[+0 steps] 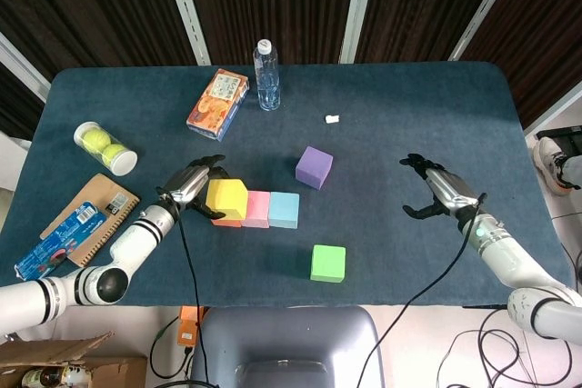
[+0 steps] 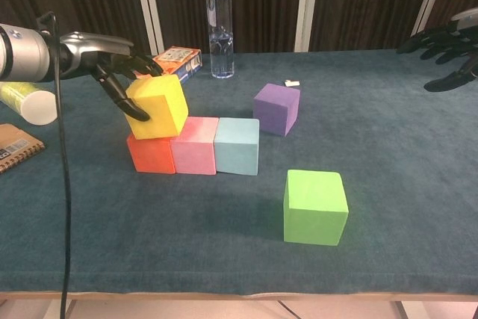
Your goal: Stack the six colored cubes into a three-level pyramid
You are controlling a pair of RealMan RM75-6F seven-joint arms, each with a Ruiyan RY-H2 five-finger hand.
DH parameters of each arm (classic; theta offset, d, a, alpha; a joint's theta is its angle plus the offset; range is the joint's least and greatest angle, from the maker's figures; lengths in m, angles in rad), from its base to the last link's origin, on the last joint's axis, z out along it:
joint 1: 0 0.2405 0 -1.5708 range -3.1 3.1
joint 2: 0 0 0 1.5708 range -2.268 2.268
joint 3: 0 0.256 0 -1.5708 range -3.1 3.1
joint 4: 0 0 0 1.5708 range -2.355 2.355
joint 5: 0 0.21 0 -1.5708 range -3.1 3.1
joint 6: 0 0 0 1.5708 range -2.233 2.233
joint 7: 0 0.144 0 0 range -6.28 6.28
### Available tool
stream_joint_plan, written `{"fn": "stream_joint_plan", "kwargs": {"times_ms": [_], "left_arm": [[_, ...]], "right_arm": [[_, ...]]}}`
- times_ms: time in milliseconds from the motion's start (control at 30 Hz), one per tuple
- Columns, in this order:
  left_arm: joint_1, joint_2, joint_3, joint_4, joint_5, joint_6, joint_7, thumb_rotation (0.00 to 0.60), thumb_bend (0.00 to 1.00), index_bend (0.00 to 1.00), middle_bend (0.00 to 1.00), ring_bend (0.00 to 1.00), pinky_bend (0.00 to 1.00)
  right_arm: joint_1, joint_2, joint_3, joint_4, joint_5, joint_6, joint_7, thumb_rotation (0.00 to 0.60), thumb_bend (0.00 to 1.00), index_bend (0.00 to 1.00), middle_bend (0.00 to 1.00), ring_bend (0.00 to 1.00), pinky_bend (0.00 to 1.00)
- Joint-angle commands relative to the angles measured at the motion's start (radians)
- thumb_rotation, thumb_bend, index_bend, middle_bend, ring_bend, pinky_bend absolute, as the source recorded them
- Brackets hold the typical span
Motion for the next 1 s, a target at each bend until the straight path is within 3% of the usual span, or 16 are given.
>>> {"fn": "stream_joint_plan", "kwargs": {"times_ms": [33, 767, 1000], "left_arm": [[-0.005, -0.015, -0.001, 0.013, 0.001, 0.010, -0.005, 0.600, 0.16, 0.53, 0.06, 0.00, 0.07], [-0.019, -0.083, 0.015, 0.061, 0.012, 0.047, 0.003, 0.600, 0.14, 0.53, 0.06, 0.00, 0.07], [-0.017, -0.083, 0.016, 0.059, 0.024, 0.044, 0.003, 0.600, 0.12, 0.48, 0.07, 0.00, 0.07]], "right_arm": [[-0.001, -0.002, 0.000, 0.005, -0.003, -0.004, 0.005, 0.600, 0.25, 0.12, 0.00, 0.00, 0.00], [-0.019, 0.017, 0.014, 0.018, -0.044, -0.028, 0.058, 0.600, 0.25, 0.11, 0.00, 0.00, 0.00], [-0.019, 0.019, 0.014, 0.026, -0.045, -0.037, 0.066, 0.600, 0.25, 0.10, 0.00, 0.00, 0.00]]}}
